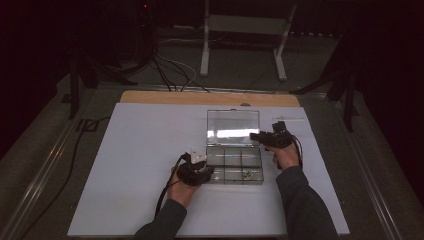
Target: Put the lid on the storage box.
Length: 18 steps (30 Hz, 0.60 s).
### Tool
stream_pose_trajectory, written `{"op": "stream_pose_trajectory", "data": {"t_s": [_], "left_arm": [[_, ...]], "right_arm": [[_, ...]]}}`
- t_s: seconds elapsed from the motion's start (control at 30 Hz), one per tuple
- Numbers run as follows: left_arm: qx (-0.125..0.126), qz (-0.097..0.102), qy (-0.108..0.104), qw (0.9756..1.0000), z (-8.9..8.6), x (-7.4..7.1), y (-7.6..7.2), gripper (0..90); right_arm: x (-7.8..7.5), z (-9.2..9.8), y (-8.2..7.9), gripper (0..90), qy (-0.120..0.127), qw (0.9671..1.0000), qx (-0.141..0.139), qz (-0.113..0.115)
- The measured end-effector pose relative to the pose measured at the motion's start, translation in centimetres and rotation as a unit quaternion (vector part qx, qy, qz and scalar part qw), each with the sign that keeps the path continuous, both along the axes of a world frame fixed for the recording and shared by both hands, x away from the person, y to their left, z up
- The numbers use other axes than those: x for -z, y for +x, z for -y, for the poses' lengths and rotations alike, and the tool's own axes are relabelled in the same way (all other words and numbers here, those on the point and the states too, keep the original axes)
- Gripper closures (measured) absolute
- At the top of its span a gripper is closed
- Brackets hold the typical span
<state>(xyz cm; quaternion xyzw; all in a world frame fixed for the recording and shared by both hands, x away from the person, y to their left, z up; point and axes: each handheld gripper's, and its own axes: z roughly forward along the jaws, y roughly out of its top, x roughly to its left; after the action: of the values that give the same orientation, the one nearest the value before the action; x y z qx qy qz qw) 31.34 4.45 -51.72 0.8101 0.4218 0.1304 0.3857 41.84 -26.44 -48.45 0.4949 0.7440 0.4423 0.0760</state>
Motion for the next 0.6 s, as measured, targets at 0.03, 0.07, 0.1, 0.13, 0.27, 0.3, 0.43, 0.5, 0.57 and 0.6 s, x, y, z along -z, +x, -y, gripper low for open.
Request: {"op": "stream_pose_trajectory", "data": {"t_s": [0.03, 0.07, 0.1, 0.13, 0.27, 0.3, 0.43, 0.5, 0.57, 0.6], "left_arm": [[0.0, 0.0, 0.0, 1.0, 0.0, 0.0, 0.0, 59.3], [0.0, 0.0, 0.0, 1.0, 0.0, 0.0, 0.0, 59.3], [0.0, 0.0, 0.0, 1.0, 0.0, 0.0, 0.0, 59.4], [-0.001, 0.0, 0.0, 1.0, 0.0, 0.0, 0.0, 59.4], [0.0, -0.001, 0.001, 1.0, 0.0, 0.0, 0.0, 59.4], [0.0, -0.001, 0.0, 1.0, 0.0, 0.0, 0.0, 59.4], [0.0, -0.002, 0.001, 1.0, 0.0, -0.1, 0.0, 59.3], [0.0, -0.002, 0.001, 1.0, 0.0, -0.1, 0.0, 59.3], [0.0, -0.002, 0.001, 1.0, 0.0, -0.1, 0.0, 59.3], [0.0, -0.003, 0.001, 1.0, 0.0, -0.1, 0.0, 59.4]], "right_arm": [[0.0, 0.0, 0.0, 62.3, 0.0, 1.0, 0.0, 0.0], [-0.1, 0.0, -0.1, 62.4, -0.003, 1.0, -0.001, 0.001], [-0.2, -0.1, -0.2, 62.6, -0.009, 0.9999, -0.003, 0.008], [-0.2, -0.1, -0.2, 62.8, -0.011, 0.9999, -0.005, 0.01], [-0.4, -0.2, -0.4, 63.3, -0.022, 0.9995, -0.007, 0.02], [-0.6, -0.3, -0.6, 63.6, -0.032, 0.999, -0.01, 0.029], [-0.7, -0.4, -0.8, 64.1, -0.044, 0.9981, -0.014, 0.04], [-0.8, -0.4, -0.9, 64.3, -0.049, 0.9977, -0.016, 0.044], [-0.8, -0.4, -1.0, 64.6, -0.052, 0.9973, -0.017, 0.048], [-0.9, -0.4, -1.1, 64.8, -0.054, 0.9971, -0.018, 0.05]]}}
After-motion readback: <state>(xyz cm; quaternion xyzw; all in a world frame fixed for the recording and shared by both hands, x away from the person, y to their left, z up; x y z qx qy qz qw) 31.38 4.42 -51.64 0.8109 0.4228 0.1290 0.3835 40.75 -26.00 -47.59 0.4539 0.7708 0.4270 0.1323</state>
